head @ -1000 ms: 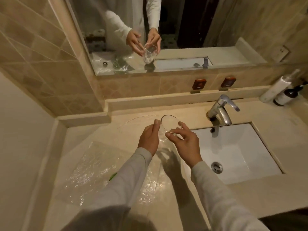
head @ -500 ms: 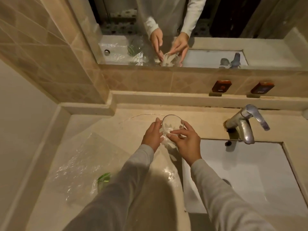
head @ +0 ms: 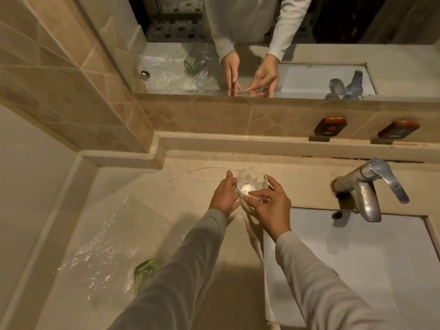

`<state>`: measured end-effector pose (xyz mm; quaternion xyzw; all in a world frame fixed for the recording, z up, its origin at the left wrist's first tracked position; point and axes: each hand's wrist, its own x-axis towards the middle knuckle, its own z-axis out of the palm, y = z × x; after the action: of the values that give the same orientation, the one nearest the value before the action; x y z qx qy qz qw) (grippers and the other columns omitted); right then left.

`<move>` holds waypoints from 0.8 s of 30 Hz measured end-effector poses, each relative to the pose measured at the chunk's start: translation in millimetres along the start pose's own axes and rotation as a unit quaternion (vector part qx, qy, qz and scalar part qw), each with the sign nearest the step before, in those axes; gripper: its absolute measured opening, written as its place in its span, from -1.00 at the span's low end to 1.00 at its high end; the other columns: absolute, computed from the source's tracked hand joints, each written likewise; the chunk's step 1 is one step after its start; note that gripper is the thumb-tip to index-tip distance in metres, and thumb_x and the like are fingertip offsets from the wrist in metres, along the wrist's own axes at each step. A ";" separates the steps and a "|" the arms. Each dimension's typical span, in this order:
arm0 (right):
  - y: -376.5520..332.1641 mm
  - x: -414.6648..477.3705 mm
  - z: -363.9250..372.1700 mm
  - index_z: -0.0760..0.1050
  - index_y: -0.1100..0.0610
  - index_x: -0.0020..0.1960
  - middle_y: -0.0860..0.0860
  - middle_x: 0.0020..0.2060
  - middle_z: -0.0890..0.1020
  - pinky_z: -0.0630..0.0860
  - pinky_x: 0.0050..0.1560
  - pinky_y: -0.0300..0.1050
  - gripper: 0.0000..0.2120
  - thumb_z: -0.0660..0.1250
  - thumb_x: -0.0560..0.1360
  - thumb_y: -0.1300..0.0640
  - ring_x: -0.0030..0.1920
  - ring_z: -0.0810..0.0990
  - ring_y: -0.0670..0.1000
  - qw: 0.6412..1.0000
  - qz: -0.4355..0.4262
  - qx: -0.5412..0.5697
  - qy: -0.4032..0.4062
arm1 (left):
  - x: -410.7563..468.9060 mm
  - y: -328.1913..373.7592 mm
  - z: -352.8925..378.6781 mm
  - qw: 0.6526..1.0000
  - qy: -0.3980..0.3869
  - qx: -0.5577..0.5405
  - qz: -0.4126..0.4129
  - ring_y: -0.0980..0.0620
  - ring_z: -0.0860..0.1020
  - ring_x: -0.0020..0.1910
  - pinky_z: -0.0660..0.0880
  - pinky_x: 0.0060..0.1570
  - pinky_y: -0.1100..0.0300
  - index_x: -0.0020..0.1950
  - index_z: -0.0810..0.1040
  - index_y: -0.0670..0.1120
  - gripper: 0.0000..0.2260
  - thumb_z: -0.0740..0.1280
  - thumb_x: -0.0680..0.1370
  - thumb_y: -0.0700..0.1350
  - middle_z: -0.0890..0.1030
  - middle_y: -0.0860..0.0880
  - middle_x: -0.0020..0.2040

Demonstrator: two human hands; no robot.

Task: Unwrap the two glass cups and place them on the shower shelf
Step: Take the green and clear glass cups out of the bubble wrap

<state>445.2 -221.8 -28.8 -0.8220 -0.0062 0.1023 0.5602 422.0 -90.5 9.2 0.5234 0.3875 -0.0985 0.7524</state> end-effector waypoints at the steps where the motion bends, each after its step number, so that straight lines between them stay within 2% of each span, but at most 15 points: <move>1: 0.4 0.6 -0.6 0.74 0.12 -0.15 -0.02 0.41 0.53 0.56 0.30 0.00 -0.83 0.66 0.32 0.28 0.35 0.49 0.00 1.000 -0.003 0.000 0.000 | 1.1 0.4 0.7 1.000 -0.002 -0.003 -0.003 0.15 0.58 -0.02 0.50 -0.09 0.23 0.29 0.47 -0.05 -0.53 0.04 0.63 0.24 0.60 0.07 0.04; 4: 2.8 4.2 -2.4 0.75 0.13 -0.14 -0.03 0.40 0.53 0.56 0.28 -0.06 -0.84 0.66 0.32 0.27 0.33 0.49 -0.02 1.000 -0.013 -0.005 0.000 | 5.4 0.6 2.6 1.000 -0.001 -0.012 -0.006 0.12 0.59 0.01 0.51 -0.11 0.23 0.31 0.47 -0.06 -0.52 0.04 0.63 0.24 0.60 0.04 0.07; 7: 3.6 6.2 -2.7 0.74 0.08 -0.16 -0.07 0.39 0.53 0.51 0.19 -0.27 -0.83 0.66 0.32 0.26 0.33 0.49 -0.03 1.000 -0.014 -0.007 0.000 | 8.2 -0.6 4.6 1.000 0.002 -0.014 0.000 0.13 0.59 -0.01 0.51 -0.15 0.23 0.20 0.50 -0.01 -0.59 0.05 0.63 0.23 0.60 0.07 0.02; 9: 3.9 6.8 -2.2 0.73 0.05 -0.16 -0.06 0.40 0.53 0.47 0.14 -0.37 -0.82 0.66 0.33 0.24 0.33 0.47 -0.06 1.000 -0.015 -0.012 0.002 | 8.6 -1.0 5.4 1.000 0.002 -0.012 0.001 0.10 0.59 0.03 0.52 -0.12 0.22 0.14 0.50 0.02 -0.63 0.05 0.63 0.23 0.60 0.04 0.07; 12: 3.7 6.6 -2.1 0.71 0.02 -0.15 -0.05 0.41 0.52 0.43 0.09 -0.45 -0.81 0.65 0.34 0.24 0.33 0.46 -0.08 1.000 -0.012 -0.016 0.004 | 8.5 -2.0 4.4 1.000 0.002 -0.005 0.003 0.00 0.57 0.16 0.53 -0.01 0.19 0.24 0.47 -0.01 -0.59 0.05 0.63 0.23 0.56 -0.01 0.19; 15: 1.6 3.9 -2.0 0.69 -0.03 -0.15 -0.08 0.40 0.51 0.45 0.13 -0.39 -0.78 0.64 0.36 0.23 0.36 0.48 -0.02 1.000 -0.019 -0.010 0.004 | 7.4 -2.6 1.2 1.000 -0.005 0.008 0.007 0.01 0.55 0.18 0.50 -0.01 0.22 0.33 0.48 -0.01 -0.53 0.03 0.63 0.25 0.55 -0.01 0.27; 17: -0.3 1.3 -2.5 0.69 -0.03 -0.12 -0.03 0.44 0.50 0.50 0.21 -0.28 -0.78 0.63 0.37 0.23 0.40 0.48 0.03 1.000 -0.022 -0.002 0.000 | 5.5 -2.7 -2.1 1.000 -0.016 0.018 0.011 0.05 0.54 0.15 0.47 -0.04 0.24 0.29 0.49 0.04 -0.55 0.02 0.62 0.27 0.54 0.01 0.31; 18: -1.5 -0.1 -2.7 0.69 -0.02 -0.10 -0.01 0.46 0.49 0.52 0.26 -0.20 -0.79 0.63 0.38 0.23 0.42 0.47 0.05 1.000 -0.020 -0.002 -0.002 | 4.6 -3.1 -3.6 0.999 -0.020 0.026 0.010 0.05 0.53 0.17 0.47 0.00 0.22 0.27 0.49 0.08 -0.57 0.02 0.62 0.28 0.52 0.02 0.34; 20: -3.9 -2.7 -2.7 0.72 0.05 -0.01 0.02 0.50 0.46 0.53 0.35 -0.05 -0.80 0.61 0.40 0.23 0.46 0.46 0.10 1.000 -0.011 -0.013 -0.007 | 1.4 -6.0 -8.5 0.999 -0.020 0.049 0.004 -0.01 0.49 0.29 0.44 0.25 0.07 0.35 0.46 0.10 -0.52 0.02 0.60 0.32 0.48 0.05 0.40; 22: -6.3 -6.0 -2.7 0.73 0.11 0.09 0.03 0.54 0.40 0.48 0.37 -0.10 -0.76 0.59 0.43 0.22 0.48 0.43 0.11 1.000 -0.005 -0.026 -0.008 | -4.2 -9.4 -13.8 0.998 -0.018 0.064 -0.003 -0.08 0.45 0.37 0.32 0.39 -0.09 0.41 0.44 0.05 -0.43 0.05 0.56 0.36 0.46 0.05 0.42; 24: -9.8 -13.2 -2.0 0.71 0.12 0.18 0.03 0.57 0.36 0.43 0.35 -0.17 -0.72 0.56 0.46 0.21 0.50 0.41 0.11 1.000 -0.006 -0.030 -0.003 | -11.9 -9.9 -21.9 0.997 -0.015 0.079 0.008 -0.22 0.41 0.40 0.27 0.39 -0.18 0.40 0.45 0.00 -0.37 0.07 0.53 0.39 0.50 0.01 0.40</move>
<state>433.7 -221.6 -16.9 -0.8383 -0.0158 0.1010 0.5356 397.9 -78.9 7.0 0.5824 0.3636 -0.1306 0.7152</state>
